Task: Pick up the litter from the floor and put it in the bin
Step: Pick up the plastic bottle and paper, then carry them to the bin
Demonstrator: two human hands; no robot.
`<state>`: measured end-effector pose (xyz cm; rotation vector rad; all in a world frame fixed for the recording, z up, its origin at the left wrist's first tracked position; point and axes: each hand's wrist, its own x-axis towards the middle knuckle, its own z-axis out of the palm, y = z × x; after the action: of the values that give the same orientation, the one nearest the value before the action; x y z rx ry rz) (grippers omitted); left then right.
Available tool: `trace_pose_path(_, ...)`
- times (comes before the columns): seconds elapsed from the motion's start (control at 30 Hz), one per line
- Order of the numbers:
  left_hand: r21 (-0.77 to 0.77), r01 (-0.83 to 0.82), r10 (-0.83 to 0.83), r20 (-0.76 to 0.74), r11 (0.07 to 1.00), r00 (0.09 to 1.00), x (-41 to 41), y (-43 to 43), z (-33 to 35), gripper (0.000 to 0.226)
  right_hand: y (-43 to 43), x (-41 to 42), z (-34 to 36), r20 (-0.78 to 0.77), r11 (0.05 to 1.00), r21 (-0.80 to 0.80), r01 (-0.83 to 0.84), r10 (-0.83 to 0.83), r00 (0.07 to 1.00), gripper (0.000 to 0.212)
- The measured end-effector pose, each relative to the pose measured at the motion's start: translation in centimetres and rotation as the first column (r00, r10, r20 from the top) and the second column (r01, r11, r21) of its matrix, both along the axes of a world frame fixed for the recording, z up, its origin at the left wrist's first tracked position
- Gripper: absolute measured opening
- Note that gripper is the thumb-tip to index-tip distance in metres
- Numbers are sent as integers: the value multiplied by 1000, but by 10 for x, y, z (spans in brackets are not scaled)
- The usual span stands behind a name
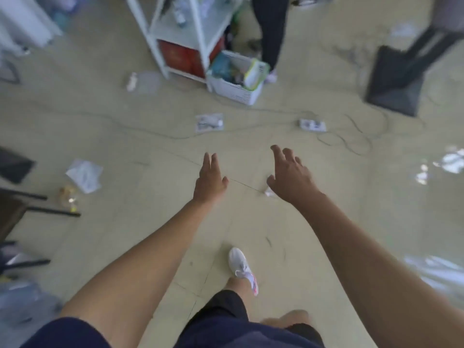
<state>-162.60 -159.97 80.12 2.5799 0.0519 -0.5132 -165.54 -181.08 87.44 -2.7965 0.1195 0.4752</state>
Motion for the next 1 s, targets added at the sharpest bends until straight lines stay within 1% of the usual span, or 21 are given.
trace_pose_path(0.07, -15, -109, 110, 27, 994, 994, 22, 55, 9, 76, 51, 45, 7, -10, 992, -34, -119, 119, 993, 72)
trace_pose_path(0.17, -34, -251, 253, 87, 967, 963, 51, 123, 32, 76, 118, 100, 22, 9, 956, -74, -284, 286, 958, 70)
trace_pose_path(0.27, -16, -335, 334, 124, 942, 934, 81, 174, 49, 77, 171, 151, 35, 36, 921, -80, -380, 384, 923, 70)
trace_pose_path(0.4, -5, -354, 353, 89, 935, 931, 127, 221, 50, 80, 223, 219, 32, 36, 895, -74, -440, 443, 896, 66)
trace_pose_path(0.47, -35, -371, 373, 69, 928, 925, 160, 240, 46, 84, 242, 260, 19, 16, 878, -82, -471, 474, 880, 62)
trace_pose_path(0.57, -115, -453, 462, 68, 884, 884, 222, 270, 38, 84, 271, 333, -1, -14, 862, -89, -499, 500, 866, 55)
trace_pose_path(0.63, -99, -486, 493, 52, 868, 869, 265, 291, 32, 85, 291, 383, -12, -24, 839, -114, -532, 533, 846, 52)
trace_pose_path(0.73, -60, -463, 463, -12, 884, 886, 332, 320, 22, 89, 320, 454, -22, -54, 799, -118, -590, 588, 807, 57)
trace_pose_path(0.8, -37, -468, 467, -28, 883, 884, 373, 341, 16, 92, 340, 498, -25, -60, 764, -112, -636, 634, 771, 63)
trace_pose_path(0.9, -54, -490, 488, -38, 870, 872, 435, 380, 13, 95, 376, 570, -23, -51, 736, -119, -667, 666, 744, 73)
trace_pose_path(1.0, -79, -478, 475, -49, 875, 878, 490, 424, 5, 99, 421, 640, -28, -38, 717, -114, -687, 688, 725, 74)
